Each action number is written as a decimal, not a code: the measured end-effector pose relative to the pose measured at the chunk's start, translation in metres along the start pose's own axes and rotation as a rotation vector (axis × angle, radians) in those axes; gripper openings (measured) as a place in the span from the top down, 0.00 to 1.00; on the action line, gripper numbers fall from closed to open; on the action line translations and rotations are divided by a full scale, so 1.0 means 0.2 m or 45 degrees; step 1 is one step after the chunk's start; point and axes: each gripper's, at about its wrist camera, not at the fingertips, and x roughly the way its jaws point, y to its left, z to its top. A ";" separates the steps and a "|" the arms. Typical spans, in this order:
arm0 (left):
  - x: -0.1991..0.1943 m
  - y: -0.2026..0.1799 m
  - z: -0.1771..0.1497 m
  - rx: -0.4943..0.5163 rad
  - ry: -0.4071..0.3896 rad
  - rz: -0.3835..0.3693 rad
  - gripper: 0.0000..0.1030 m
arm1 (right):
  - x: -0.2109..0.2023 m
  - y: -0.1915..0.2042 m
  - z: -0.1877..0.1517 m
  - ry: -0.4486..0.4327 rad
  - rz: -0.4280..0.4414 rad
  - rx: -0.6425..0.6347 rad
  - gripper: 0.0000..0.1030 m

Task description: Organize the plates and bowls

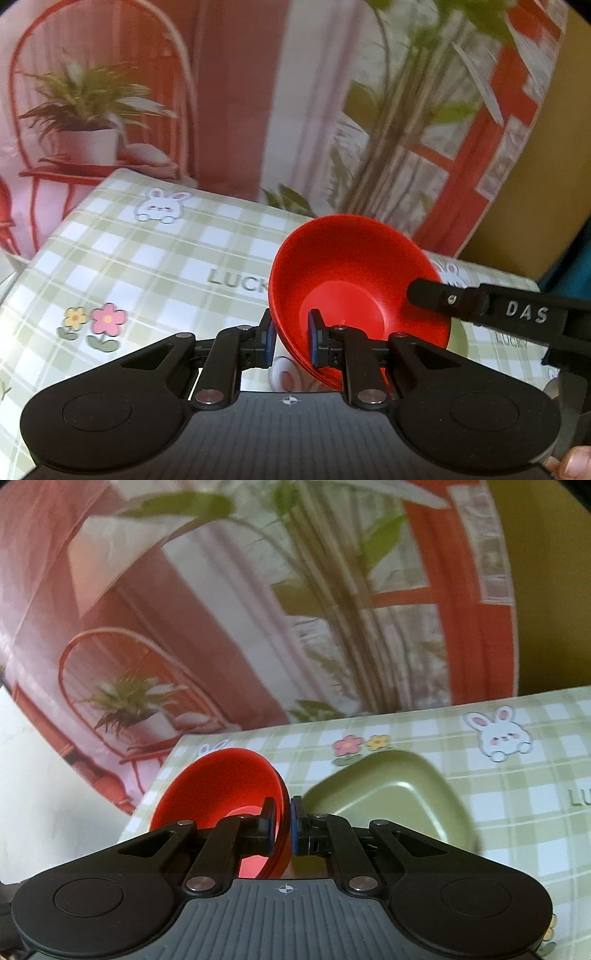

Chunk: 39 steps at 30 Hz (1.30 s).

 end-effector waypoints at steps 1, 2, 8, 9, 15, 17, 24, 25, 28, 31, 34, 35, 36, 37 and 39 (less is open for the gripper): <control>0.01 -0.02 0.00 0.014 0.012 -0.003 0.82 | -0.01 -0.02 0.00 -0.005 -0.005 0.012 0.93; 0.03 -0.04 0.00 0.031 0.022 -0.009 0.82 | -0.02 -0.05 0.00 -0.012 -0.010 0.022 0.93; 0.09 -0.16 0.02 0.128 0.037 -0.043 0.82 | -0.06 -0.21 0.01 -0.048 -0.039 0.098 0.93; 0.10 -0.18 0.02 0.144 0.038 -0.049 0.82 | -0.06 -0.24 0.02 -0.053 -0.044 0.110 0.93; 0.18 -0.27 0.03 0.209 0.062 -0.078 0.82 | -0.07 -0.36 0.01 -0.069 -0.075 0.166 0.93; 0.20 -0.28 0.02 0.225 0.067 -0.085 0.82 | -0.06 -0.39 0.01 -0.070 -0.085 0.178 0.93; 0.26 -0.33 0.01 0.271 0.093 -0.083 0.82 | -0.03 -0.45 0.00 -0.061 -0.106 0.192 0.93; 0.27 -0.34 0.01 0.275 0.096 -0.081 0.82 | -0.03 -0.46 0.00 -0.058 -0.108 0.191 0.93; 0.29 -0.34 0.01 0.284 0.106 -0.078 0.82 | -0.01 -0.47 -0.01 -0.051 -0.111 0.191 0.93; 0.32 -0.33 0.01 0.286 0.115 -0.073 0.82 | 0.00 -0.47 -0.02 -0.042 -0.112 0.186 0.93; 0.34 -0.32 0.00 0.287 0.126 -0.069 0.82 | 0.02 -0.47 -0.03 -0.034 -0.112 0.180 0.93; 0.34 -0.32 0.00 0.288 0.129 -0.068 0.82 | 0.02 -0.47 -0.03 -0.031 -0.112 0.178 0.93; 0.35 -0.31 0.00 0.288 0.133 -0.066 0.82 | 0.02 -0.47 -0.03 -0.028 -0.112 0.176 0.93; 0.35 -0.31 0.00 0.288 0.137 -0.065 0.82 | 0.03 -0.47 -0.03 -0.025 -0.112 0.175 0.93; 0.36 -0.30 -0.01 0.286 0.143 -0.063 0.82 | 0.03 -0.47 -0.04 -0.019 -0.112 0.173 0.93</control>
